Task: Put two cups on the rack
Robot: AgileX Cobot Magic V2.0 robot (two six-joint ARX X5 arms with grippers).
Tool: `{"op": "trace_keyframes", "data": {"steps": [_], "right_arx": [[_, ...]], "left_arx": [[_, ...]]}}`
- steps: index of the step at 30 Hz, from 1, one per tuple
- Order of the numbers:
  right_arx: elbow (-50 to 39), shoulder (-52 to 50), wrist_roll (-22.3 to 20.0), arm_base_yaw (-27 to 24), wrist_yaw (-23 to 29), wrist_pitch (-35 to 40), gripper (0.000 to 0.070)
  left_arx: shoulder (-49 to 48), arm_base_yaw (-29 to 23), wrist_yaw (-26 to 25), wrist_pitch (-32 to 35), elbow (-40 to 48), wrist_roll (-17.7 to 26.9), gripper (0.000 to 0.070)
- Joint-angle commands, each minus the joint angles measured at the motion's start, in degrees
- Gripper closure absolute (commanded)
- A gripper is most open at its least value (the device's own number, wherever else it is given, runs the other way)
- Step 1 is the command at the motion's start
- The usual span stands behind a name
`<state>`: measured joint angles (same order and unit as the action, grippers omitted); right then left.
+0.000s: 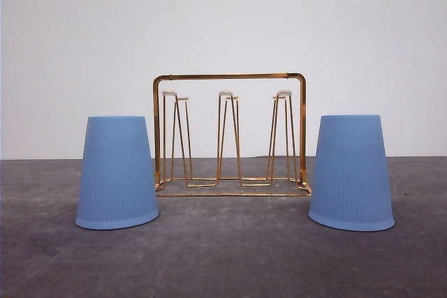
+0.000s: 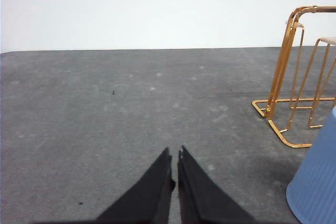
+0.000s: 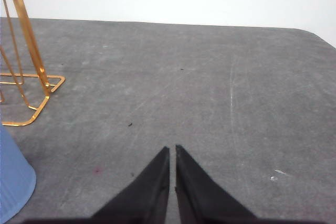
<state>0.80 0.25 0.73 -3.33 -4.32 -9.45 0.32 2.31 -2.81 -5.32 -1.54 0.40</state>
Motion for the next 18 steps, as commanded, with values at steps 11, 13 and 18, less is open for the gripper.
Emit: {"op": "trace_keyframes", "data": {"steps": [11, 13, 18], "right_arx": [[0.8, 0.0, 10.8, 0.2, -0.4, 3.6, 0.0692], [2.6, 0.0, 15.5, 0.2, -0.4, 4.8, 0.0693], [12.9, 0.5, 16.6, 0.2, -0.2, -1.3, 0.0693]], "left_arx": [[0.0, 0.0, 0.0, 2.2, 0.3, -24.4, 0.0700], [0.0, 0.0, 0.1, 4.3, -0.8, -26.5, 0.0699], [1.0, 0.0, 2.0, -4.8, -11.2, -22.3, 0.0696]]}}
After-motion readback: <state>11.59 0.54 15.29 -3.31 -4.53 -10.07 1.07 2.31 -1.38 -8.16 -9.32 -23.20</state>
